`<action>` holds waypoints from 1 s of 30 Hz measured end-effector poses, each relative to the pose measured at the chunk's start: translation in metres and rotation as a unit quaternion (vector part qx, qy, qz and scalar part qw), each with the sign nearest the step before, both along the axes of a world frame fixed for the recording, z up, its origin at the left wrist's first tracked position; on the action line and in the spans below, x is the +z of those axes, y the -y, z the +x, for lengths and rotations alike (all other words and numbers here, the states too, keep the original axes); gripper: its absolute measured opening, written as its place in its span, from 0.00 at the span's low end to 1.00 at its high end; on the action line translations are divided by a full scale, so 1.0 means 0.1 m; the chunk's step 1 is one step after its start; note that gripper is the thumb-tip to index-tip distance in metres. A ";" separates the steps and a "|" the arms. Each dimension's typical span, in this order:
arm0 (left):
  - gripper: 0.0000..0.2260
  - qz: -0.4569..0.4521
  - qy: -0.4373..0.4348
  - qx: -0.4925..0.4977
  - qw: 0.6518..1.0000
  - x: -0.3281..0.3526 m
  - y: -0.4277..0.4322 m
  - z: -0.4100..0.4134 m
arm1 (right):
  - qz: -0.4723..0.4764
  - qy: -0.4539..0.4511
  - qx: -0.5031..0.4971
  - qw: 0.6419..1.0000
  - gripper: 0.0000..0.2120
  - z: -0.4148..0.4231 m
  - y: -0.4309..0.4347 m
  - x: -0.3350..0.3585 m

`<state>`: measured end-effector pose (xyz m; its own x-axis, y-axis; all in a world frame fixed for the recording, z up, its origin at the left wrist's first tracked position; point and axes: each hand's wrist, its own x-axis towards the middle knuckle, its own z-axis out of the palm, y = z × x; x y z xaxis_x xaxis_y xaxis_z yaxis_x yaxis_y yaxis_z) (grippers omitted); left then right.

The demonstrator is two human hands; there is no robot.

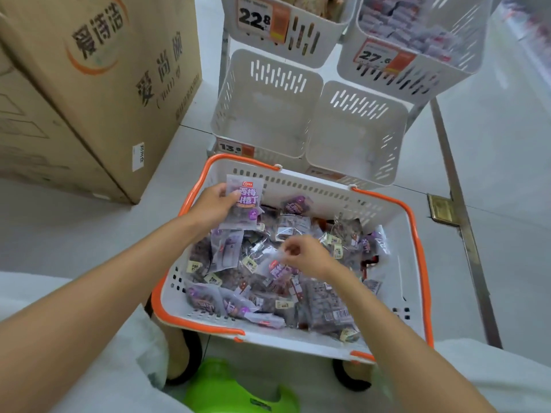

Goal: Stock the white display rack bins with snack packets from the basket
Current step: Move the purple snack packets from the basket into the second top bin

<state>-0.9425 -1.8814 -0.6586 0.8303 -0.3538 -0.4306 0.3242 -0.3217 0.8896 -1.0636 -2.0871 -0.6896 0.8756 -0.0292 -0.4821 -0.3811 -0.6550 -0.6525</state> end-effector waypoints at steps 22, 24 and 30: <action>0.58 -0.107 0.315 -0.257 0.907 1.96 2.61 1.25 | -0.136 0.230 -0.037 0.963 0.06 1.47 2.05 2.95; 0.57 -0.106 0.346 -0.229 0.904 2.13 2.90 1.50 | -0.183 0.294 -0.089 0.934 0.08 1.66 2.42 3.14; 0.58 0.108 0.486 -0.298 0.815 2.07 3.28 2.30 | -0.278 0.347 -0.198 0.874 0.04 2.46 3.35 3.01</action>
<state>-0.7121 -2.2095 -0.4520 0.5254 -0.8214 0.2218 -0.7701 -0.3482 0.5345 -0.8179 -2.4220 -0.3885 0.8198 -0.4568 0.3454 -0.2889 -0.8507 -0.4392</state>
